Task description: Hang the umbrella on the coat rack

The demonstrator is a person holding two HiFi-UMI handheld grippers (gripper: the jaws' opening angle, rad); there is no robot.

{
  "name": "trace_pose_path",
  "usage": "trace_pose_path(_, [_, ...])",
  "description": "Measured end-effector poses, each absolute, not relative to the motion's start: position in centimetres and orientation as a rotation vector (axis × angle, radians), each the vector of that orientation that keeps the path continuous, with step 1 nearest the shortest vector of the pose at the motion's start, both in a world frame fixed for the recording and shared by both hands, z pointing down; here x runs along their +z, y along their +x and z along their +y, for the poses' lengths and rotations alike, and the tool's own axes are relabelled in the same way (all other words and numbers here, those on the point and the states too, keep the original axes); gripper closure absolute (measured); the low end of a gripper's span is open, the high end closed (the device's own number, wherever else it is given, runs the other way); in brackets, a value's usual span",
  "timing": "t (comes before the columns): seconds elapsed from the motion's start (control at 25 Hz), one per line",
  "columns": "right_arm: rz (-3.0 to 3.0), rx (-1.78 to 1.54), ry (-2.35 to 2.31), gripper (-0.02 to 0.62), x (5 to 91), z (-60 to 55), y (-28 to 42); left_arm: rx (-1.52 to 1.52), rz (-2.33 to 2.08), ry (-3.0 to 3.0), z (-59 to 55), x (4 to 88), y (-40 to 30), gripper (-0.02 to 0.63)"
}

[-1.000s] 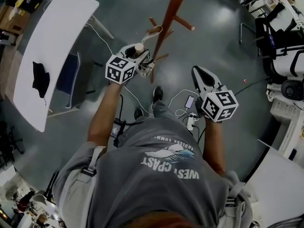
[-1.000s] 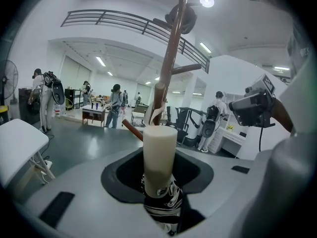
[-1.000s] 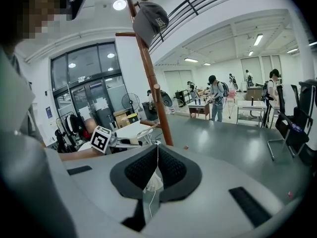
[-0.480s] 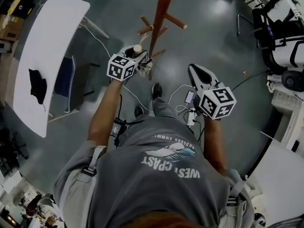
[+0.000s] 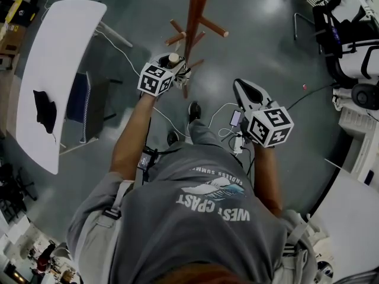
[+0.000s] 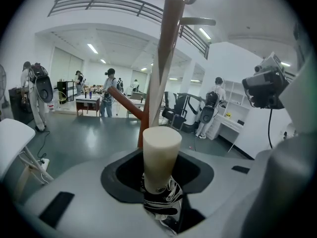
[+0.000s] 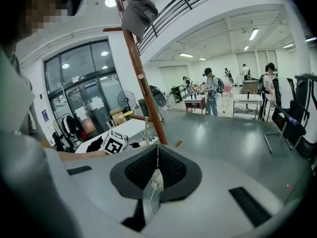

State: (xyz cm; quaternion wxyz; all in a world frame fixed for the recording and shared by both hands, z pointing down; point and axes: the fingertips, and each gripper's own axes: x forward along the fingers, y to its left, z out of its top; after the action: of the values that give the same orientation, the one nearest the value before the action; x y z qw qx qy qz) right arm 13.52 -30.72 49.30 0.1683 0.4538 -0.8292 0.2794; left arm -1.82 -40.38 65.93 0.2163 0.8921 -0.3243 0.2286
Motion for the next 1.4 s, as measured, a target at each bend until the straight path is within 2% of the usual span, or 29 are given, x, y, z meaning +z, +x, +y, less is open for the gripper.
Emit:
trace_pose_path(0.56, [-2.364, 0.803, 1.298, 0.566, 49.5, -30.4, 13.2, 0.715, -0.962, 2.492, -42.4, 66.8, -0.7, 0.430])
trace_pose_path(0.96, [-2.408, 0.788, 1.326, 0.566, 47.8, -29.3, 12.5, 0.614, -1.121, 2.582, -42.5, 61.1, -3.2, 0.430])
trace_pose_path(1.4, [-2.528, 0.650, 1.471, 0.566, 41.5, -27.7, 12.9, 0.378, -1.288, 2.741, -38.0, 48.3, -8.1, 0.567])
